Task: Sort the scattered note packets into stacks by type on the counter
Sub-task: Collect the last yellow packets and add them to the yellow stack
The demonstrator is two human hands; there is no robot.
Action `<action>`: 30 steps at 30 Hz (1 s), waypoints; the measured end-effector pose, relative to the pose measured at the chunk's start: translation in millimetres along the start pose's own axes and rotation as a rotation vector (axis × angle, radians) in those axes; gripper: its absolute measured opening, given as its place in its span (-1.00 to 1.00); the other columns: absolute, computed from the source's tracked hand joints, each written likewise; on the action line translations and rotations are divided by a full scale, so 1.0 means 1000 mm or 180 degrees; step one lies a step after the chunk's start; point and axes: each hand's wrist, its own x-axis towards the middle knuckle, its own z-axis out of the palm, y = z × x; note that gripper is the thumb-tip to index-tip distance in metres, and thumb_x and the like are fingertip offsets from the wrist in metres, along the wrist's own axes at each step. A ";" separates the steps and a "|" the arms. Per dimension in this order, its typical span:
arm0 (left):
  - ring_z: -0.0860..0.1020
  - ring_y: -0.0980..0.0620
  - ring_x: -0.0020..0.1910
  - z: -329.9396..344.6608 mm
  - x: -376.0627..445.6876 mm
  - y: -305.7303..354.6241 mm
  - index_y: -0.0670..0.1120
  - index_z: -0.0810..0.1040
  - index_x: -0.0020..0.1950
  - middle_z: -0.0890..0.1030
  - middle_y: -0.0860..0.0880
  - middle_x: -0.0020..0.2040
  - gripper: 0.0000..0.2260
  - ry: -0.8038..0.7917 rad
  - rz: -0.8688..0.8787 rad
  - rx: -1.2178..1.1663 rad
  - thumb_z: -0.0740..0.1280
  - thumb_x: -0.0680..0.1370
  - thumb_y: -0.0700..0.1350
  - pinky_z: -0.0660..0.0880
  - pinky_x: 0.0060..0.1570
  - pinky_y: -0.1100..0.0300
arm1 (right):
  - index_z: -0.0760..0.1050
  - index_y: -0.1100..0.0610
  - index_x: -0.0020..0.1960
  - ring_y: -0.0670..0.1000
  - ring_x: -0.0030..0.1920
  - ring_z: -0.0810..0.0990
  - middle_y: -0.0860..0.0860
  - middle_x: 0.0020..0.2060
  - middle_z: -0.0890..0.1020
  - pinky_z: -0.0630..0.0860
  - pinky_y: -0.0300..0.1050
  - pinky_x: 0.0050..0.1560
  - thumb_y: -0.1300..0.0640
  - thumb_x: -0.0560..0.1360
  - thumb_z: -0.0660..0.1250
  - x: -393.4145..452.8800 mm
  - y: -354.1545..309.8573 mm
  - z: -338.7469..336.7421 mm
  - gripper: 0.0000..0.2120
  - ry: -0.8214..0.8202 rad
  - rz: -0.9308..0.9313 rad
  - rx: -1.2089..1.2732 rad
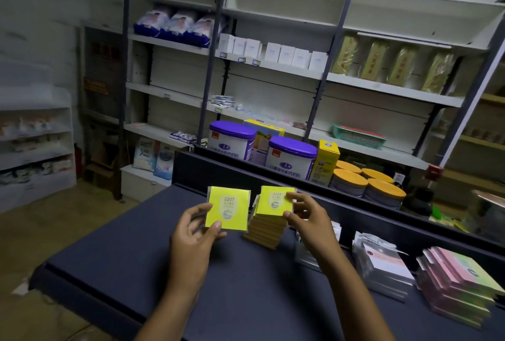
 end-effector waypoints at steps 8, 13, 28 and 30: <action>0.69 0.01 -0.04 0.000 0.000 0.001 -0.10 0.55 0.14 0.66 -0.09 0.11 -0.72 -0.0034 0.0050 0.0083 0.37 0.50 -0.40 0.61 -0.19 0.24 | 0.57 -0.03 0.20 0.03 0.13 0.47 0.03 0.01 0.50 0.46 -0.12 0.13 0.14 0.56 0.37 0.007 0.021 0.010 -0.77 0.0097 -0.0248 -0.1165; 0.69 0.02 -0.03 0.000 -0.001 -0.001 -0.08 0.55 0.13 0.66 -0.10 0.10 -0.71 -0.0050 0.0100 0.0179 0.37 0.51 -0.39 0.64 -0.17 0.21 | 0.53 -0.06 0.25 0.00 0.15 0.45 0.01 0.05 0.43 0.47 -0.09 0.20 0.05 0.59 0.34 0.006 0.026 0.010 -0.76 -0.0010 -0.0286 -0.1433; 0.61 0.13 0.11 0.061 0.038 0.008 0.09 0.56 0.14 0.65 0.06 0.12 -0.71 -0.0598 0.0278 0.0904 0.43 0.50 -0.23 0.60 0.00 0.09 | 0.38 -0.02 0.34 -0.01 0.23 0.46 -0.06 0.26 0.44 0.48 -0.10 0.14 -0.06 0.55 0.34 -0.005 0.037 -0.037 -0.61 0.0419 -0.0407 -0.2483; 0.59 0.12 0.13 0.070 0.045 0.003 0.09 0.56 0.13 0.64 0.08 0.11 -0.72 -0.0702 0.0290 0.1117 0.44 0.50 -0.22 0.58 0.08 0.10 | 0.39 -0.01 0.32 0.00 0.22 0.45 -0.05 0.24 0.45 0.48 -0.08 0.16 -0.07 0.56 0.32 -0.005 0.037 -0.037 -0.63 0.0438 -0.0407 -0.2510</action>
